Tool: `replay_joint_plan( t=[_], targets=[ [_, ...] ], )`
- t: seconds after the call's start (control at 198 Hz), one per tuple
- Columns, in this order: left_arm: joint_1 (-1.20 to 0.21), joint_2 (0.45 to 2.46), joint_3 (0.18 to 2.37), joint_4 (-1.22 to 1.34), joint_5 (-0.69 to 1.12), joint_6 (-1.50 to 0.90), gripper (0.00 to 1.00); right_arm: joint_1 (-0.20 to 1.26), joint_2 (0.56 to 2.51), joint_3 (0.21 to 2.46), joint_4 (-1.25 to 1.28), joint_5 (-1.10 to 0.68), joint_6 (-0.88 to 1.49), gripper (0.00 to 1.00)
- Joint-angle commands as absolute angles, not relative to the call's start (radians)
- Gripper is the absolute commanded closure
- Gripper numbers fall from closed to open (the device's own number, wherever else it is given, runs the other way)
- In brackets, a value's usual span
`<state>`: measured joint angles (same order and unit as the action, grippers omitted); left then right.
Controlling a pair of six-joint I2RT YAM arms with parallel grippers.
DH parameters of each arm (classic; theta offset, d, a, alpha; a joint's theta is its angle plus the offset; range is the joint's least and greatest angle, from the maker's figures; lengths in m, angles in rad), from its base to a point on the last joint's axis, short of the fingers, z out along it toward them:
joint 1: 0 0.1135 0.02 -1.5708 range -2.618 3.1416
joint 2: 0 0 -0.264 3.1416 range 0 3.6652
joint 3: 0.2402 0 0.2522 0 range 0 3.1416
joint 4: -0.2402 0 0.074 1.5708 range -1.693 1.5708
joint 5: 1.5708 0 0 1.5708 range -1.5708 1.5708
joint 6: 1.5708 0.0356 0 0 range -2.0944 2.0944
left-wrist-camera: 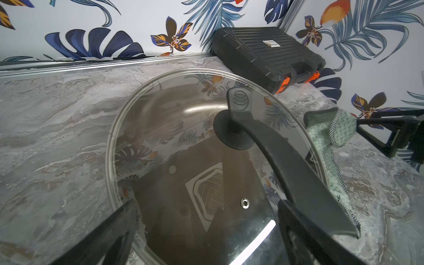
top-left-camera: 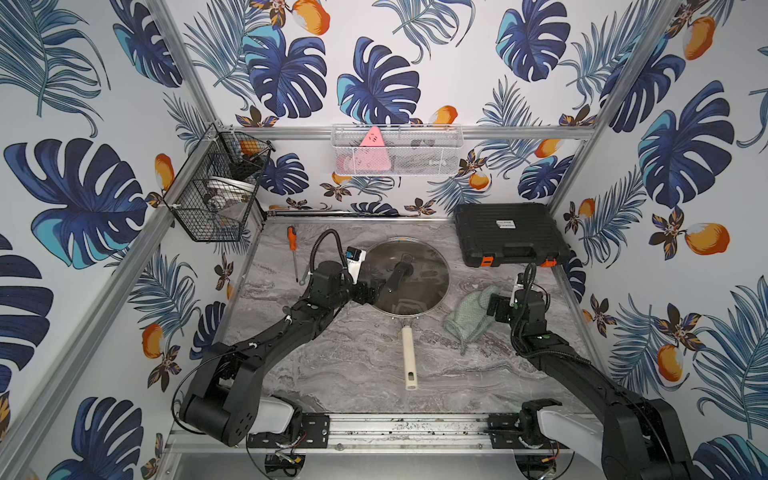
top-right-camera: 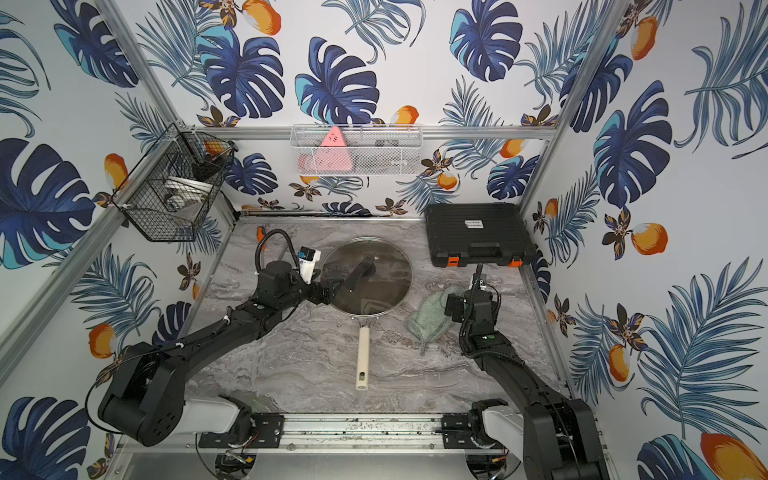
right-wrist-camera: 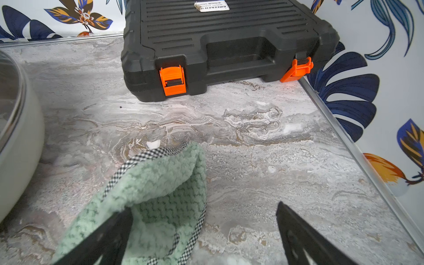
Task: Wipe the pot lid with a cloth
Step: Adjust the cooking pot at the center of the board, then reset both arms
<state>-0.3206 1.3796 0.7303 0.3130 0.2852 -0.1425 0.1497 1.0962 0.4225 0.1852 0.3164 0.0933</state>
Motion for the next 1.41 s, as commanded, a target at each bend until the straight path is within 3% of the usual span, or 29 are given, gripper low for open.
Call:
replay_joint_plan(
  t=[0.0, 0.464, 0.953, 1.406],
  targets=[
    [-0.328, 1.382, 0.747, 0.295, 0.301, -0.119, 0.02, 0.146, 1.095, 0.431, 0.192, 0.324, 0.092, 0.00],
    [-0.247, 1.283, 0.640, 0.330, 0.025, -0.191, 0.01, 0.145, 1.123, 0.427, 0.225, 0.319, 0.092, 0.00],
    [-0.045, 1.398, 0.514, 0.619, 0.144, -0.182, 0.01, 0.098, 1.367, 0.387, 0.632, 0.212, 0.061, 0.00],
    [0.088, 1.485, 0.551, 0.660, 0.216, -0.170, 0.01, 0.047, 1.541, 0.366, 0.930, 0.164, 0.030, 0.00]
  ],
)
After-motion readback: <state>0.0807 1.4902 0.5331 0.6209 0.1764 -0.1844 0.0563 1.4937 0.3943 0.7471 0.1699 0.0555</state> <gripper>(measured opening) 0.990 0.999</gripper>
